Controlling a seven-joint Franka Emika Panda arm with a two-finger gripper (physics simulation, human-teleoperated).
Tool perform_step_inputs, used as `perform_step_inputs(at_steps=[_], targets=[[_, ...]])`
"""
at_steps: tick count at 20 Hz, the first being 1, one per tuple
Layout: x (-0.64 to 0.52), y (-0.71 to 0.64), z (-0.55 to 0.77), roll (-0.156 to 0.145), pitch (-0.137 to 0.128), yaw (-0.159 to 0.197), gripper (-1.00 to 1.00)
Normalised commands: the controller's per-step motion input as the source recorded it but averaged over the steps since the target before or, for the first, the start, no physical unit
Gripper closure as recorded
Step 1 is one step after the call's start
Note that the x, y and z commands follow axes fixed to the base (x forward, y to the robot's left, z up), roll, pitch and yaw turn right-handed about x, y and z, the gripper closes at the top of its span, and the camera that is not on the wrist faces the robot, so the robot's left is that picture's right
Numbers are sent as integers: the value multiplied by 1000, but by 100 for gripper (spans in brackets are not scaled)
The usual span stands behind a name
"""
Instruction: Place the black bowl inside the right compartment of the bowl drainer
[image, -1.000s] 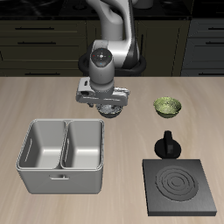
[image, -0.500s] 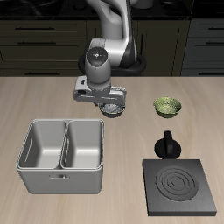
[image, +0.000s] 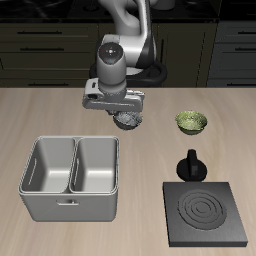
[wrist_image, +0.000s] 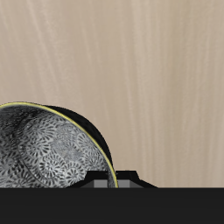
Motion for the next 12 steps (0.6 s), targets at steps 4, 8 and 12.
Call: perform_step_inputs(at_steps=[4, 8, 12], targets=[[-200, 7, 803, -3, -121, 43, 100], [-183, -57, 727, -3, -106, 17, 100], [-204, -11, 570, 4, -76, 29, 100]])
